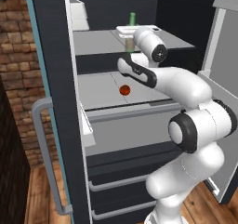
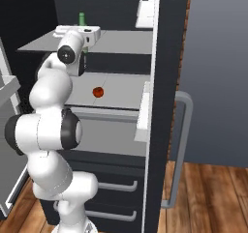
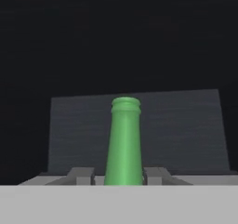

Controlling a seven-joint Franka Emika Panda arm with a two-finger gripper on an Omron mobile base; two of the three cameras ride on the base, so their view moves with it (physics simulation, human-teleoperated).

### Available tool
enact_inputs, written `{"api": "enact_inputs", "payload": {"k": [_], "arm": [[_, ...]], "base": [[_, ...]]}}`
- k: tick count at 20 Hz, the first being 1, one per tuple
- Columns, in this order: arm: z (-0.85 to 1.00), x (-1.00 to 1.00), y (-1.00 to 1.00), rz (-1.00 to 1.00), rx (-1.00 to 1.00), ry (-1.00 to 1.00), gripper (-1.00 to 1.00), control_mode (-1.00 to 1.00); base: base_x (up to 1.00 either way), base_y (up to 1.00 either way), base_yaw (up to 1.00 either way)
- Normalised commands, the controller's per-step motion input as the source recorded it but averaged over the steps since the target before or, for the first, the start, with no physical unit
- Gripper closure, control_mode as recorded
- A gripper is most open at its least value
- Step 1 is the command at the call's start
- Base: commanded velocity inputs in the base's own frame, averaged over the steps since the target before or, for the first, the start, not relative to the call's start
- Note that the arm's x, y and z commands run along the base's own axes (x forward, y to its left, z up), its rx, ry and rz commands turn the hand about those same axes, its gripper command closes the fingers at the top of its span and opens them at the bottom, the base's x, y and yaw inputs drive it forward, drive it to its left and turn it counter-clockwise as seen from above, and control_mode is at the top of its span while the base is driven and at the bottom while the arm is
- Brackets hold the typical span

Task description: Place the beer on the top shelf of the fridge to keep it out of children's reach, and place the broccoli and tomato on lower shelves for easy access.

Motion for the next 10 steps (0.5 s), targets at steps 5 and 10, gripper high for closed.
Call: {"api": "enact_inputs", "payload": {"k": [5,10], "arm": [[0.0,0.27,0.0,0.02,0.0,-0.11,1.0,-1.0],[-0.04,0.33,0.0,0.01,0.0,-0.06,1.0,-1.0]], "base": [[0.0,0.0,0.0],[0.0,0.0,0.0]]}}
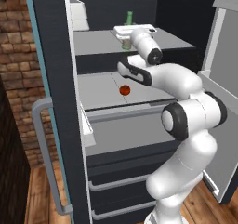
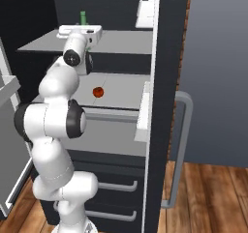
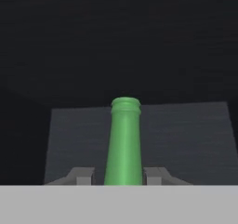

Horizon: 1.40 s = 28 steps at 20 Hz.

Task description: Place the beer on the top shelf of the fridge to keep it out of children's reach, and place the broccoli and tomato on lower shelves for easy access.

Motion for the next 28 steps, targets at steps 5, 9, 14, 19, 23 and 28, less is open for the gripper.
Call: {"api": "enact_inputs", "payload": {"k": [5,9,14,19,23,28], "arm": [[-0.05,0.47,0.0,0.0,0.0,0.0,1.0,-1.0],[0.0,0.54,0.0,0.0,0.0,0.0,1.0,-1.0],[0.0,0.57,0.0,0.0,0.0,0.0,1.0,-1.0],[-0.04,0.56,0.0,0.0,0.0,0.0,1.0,-1.0],[-0.07,0.58,0.01,0.0,0.0,0.0,-1.0,-1.0],[-0.08,0.27,0.03,0.0,-0.01,-0.08,-1.0,-1.0]], "base": [[0.0,0.0,0.0],[0.0,0.0,0.0],[0.0,0.0,0.0],[0.0,0.0,0.0],[0.0,0.0,0.0],[0.0,0.0,0.0]]}}
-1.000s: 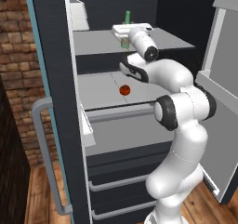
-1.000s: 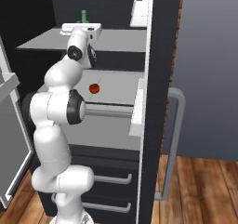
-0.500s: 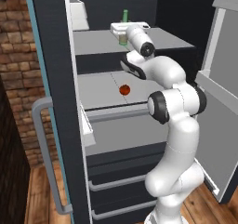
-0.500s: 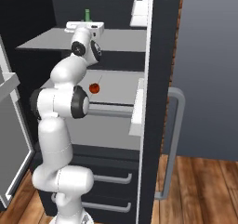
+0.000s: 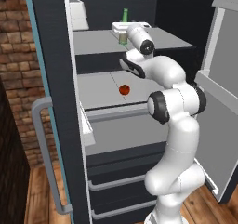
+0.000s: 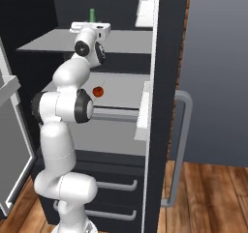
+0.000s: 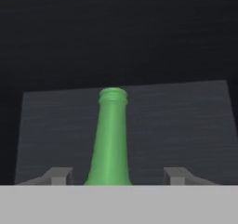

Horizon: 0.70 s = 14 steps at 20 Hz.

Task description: Place the beer on the top shelf of the fridge to keep it out of children's reach, and place the broccoli and tomato on lower shelves for easy access.

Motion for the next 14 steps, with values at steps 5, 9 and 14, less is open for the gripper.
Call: {"api": "enact_inputs", "payload": {"k": [5,9,14], "arm": [[0.0,-0.02,0.15,0.01,-0.07,-0.1,-1.0,-1.0],[0.08,-0.21,0.16,0.0,-0.12,-0.05,-1.0,-1.0],[0.07,-0.57,0.04,0.0,-0.14,0.05,-1.0,-1.0]], "base": [[0.0,0.0,0.0],[0.0,0.0,0.0],[0.0,0.0,0.0]]}}
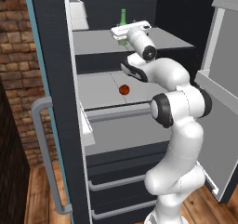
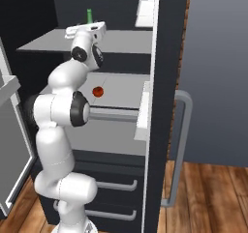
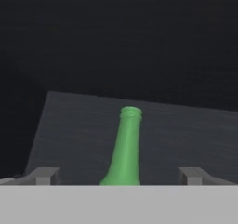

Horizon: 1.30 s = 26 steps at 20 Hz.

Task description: Place the beer on the top shelf of the fridge to keep it out of children's reach, and place the broccoli and tomato on lower shelves for easy access.

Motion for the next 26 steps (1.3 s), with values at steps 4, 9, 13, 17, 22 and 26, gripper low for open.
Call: {"api": "enact_inputs", "payload": {"k": [4,9,13,17,22,26], "arm": [[0.07,-0.96,0.0,0.0,-0.12,0.15,-1.0,-1.0],[0.33,-1.0,0.0,0.0,-0.1,0.18,-1.0,-1.0],[0.38,-1.0,0.0,0.0,-0.06,0.24,-1.0,-1.0],[0.18,-0.99,-0.1,0.0,0.0,0.32,-1.0,-1.0],[0.0,-0.9,-0.32,-0.05,0.0,0.32,-1.0,-1.0],[-0.04,-0.88,-0.33,-0.02,-0.01,0.29,-1.0,-1.0]], "base": [[0.0,0.0,0.0],[0.0,0.0,0.0],[0.0,0.0,0.0],[0.0,0.0,0.0],[0.0,0.0,0.0],[0.0,0.0,0.0]]}}
